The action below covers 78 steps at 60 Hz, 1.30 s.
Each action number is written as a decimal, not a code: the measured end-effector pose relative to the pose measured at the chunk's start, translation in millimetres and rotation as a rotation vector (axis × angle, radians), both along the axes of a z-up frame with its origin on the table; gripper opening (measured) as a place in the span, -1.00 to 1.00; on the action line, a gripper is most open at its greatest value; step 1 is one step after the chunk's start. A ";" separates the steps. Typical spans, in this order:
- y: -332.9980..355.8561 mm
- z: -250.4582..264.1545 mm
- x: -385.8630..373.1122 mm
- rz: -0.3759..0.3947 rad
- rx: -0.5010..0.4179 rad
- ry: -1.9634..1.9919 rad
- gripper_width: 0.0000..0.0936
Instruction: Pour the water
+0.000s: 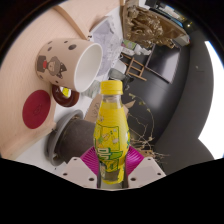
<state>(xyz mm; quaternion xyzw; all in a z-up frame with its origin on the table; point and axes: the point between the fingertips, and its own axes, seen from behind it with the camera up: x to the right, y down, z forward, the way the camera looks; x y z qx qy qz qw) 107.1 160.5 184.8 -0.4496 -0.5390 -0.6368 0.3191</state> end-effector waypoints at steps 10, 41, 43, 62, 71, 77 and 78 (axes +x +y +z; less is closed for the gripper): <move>5.6 -8.5 -9.3 0.022 -0.025 -0.029 -0.36; -25.1 8.1 -22.3 -0.137 0.036 1.473 -0.35; -27.8 -0.2 -27.3 -0.156 0.031 1.578 -0.35; -19.7 -78.0 -38.0 -0.186 -0.036 2.008 -0.34; -18.5 -104.3 -38.1 -0.180 -0.045 2.024 -0.32; -20.0 -117.9 -38.3 -0.184 -0.053 2.036 -0.29; -19.6 -114.8 -38.2 -0.164 -0.042 2.036 -0.28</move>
